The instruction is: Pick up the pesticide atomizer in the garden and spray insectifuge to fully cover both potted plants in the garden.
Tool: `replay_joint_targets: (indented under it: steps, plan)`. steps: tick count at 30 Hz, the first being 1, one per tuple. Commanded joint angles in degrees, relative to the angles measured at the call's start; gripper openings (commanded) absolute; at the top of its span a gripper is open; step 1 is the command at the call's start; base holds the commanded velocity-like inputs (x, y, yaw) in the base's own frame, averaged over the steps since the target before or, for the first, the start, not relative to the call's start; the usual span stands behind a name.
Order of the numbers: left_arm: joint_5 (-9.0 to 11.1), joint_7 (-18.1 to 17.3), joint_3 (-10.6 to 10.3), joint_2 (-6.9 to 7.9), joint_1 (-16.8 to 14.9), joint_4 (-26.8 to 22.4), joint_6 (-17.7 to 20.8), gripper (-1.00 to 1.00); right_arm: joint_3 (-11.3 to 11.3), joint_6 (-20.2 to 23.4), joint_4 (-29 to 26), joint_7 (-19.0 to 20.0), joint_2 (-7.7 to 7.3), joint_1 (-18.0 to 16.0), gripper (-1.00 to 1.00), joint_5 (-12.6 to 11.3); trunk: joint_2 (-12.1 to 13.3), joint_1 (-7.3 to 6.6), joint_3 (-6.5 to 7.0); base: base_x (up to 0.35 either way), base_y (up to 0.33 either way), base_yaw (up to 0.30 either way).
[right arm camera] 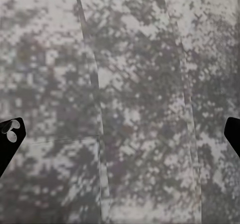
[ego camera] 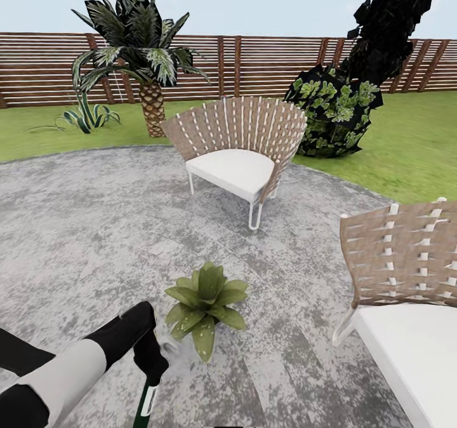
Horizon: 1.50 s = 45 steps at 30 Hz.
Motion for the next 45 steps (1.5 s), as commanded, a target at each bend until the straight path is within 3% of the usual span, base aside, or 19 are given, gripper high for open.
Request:
replay_joint_targets:
  steps: [1, 5, 9, 14, 18, 23, 24, 26, 29, 30, 31, 32, 33, 34, 35, 38, 45]
  plan:
    - [-0.36, -0.62, -0.12, 0.41, 0.18, -0.22, 0.25, -1.00, -0.43, -0.15, 0.05, -0.24, 0.02, -0.03, 1.00, 0.60, -0.02, -0.01, -0.05, 0.000, 0.000, 0.000]
    - [-0.32, -0.63, -0.24, -0.06, 0.06, -0.70, 0.29, -1.00, -0.43, -0.15, 0.05, -0.31, -0.05, -0.03, 1.00, 0.60, -0.02, -0.01, -0.05, 0.000, 0.000, 0.000]
    - [-0.33, -0.57, -0.31, -2.03, -0.25, -0.78, 0.32, -1.00, -0.43, -0.15, 0.05, -0.33, -0.09, -0.03, 1.00, 0.60, -0.02, -0.01, -0.05, 0.000, 0.000, 0.000]
    - [-0.34, -0.55, -0.26, -2.21, -0.37, -0.77, 0.33, -1.00, -0.65, -0.50, -0.98, -0.26, 0.09, -0.05, 1.00, 0.37, -0.02, -0.01, -0.05, 0.000, 0.000, 0.000]
    - [-0.34, -0.71, -0.33, -2.10, -0.55, -0.78, 0.43, -1.00, -0.38, -9.13, -6.89, -0.20, 0.61, -0.10, 1.00, 0.42, -0.02, -0.01, -0.05, 0.000, 0.000, 0.000]
    - [-0.14, -1.96, -0.34, -1.15, -7.15, -0.03, 0.50, -1.00, -0.26, -10.56, -7.11, -0.16, 0.64, -0.12, 1.00, 0.53, -0.02, -0.01, -0.05, 0.000, 0.000, 0.000]
    - [-0.10, -3.62, -0.54, -1.20, -8.81, 0.06, 0.46, -1.00, -0.26, -10.58, -7.09, -0.15, 0.58, -0.12, 1.00, 0.52, -0.02, -0.01, -0.05, 0.000, 0.000, 0.000]
    - [-0.25, -10.86, -1.34, -1.21, -13.03, 1.19, 0.34, -1.00, -0.28, -10.60, -7.01, -0.15, 0.49, -0.12, 1.00, 0.58, -0.02, -0.01, -0.05, 0.000, 0.000, 0.000]
    - [-0.33, -18.02, -5.66, -1.65, -19.54, 8.85, -0.05, -1.00, -0.27, -10.60, -6.99, -0.15, 0.47, -0.12, 1.00, 0.60, -0.02, -0.01, -0.05, 0.000, 0.000, 0.000]
    - [-0.38, -24.83, -10.63, -1.86, -23.41, 12.40, -0.37, -1.00, -0.29, -10.60, -6.98, -0.15, 0.46, -0.12, 1.00, 0.60, -0.02, -0.01, -0.05, 0.000, 0.000, 0.000]
    - [-0.39, -27.54, -13.35, -1.93, -24.69, 13.05, -0.46, -1.00, -0.28, -10.60, -6.98, -0.15, 0.46, -0.12, 1.00, 0.60, -0.02, -0.01, -0.05, 0.000, 0.000, 0.000]
    - [-0.38, -30.87, -19.01, -2.11, -26.73, 13.62, -0.54, -1.00, -0.27, -10.60, -6.98, -0.15, 0.46, -0.12, 1.00, 0.60, -0.02, -0.01, -0.05, 0.000, 0.000, 0.000]
    - [-0.28, -30.87, -27.41, -3.47, -30.32, 14.34, -0.70, -1.00, -0.26, -10.60, -6.98, -0.15, 0.46, -0.12, 1.00, 0.60, -0.02, -0.01, -0.05, 0.000, 0.000, 0.000]
    - [-0.27, -30.87, -28.97, -4.30, -31.45, 14.48, -0.72, -1.00, -0.26, -10.60, -6.98, -0.15, 0.46, -0.12, 1.00, 0.60, -0.02, -0.01, -0.05, 0.000, 0.000, 0.000]
    - [-0.34, -30.87, -30.97, -6.13, -33.32, 14.67, -0.77, -1.00, -0.26, -10.60, -6.98, -0.15, 0.46, -0.12, 1.00, 0.60, -0.02, -0.01, -0.05, 0.000, 0.000, 0.000]
    - [-0.56, -30.87, -31.74, -7.01, -33.30, 14.46, -0.74, -1.00, -0.26, -10.60, -6.98, -0.15, 0.45, -0.11, 1.00, 0.66, -0.02, -0.01, -0.05, 0.000, 0.000, 0.000]
    - [-0.25, -30.87, -31.28, -6.97, -33.08, 14.56, -0.48, -1.00, -0.33, -10.60, -7.05, -0.19, 0.47, -0.12, 1.00, 0.57, -0.02, -0.01, -0.05, 0.073, 0.000, 0.000]
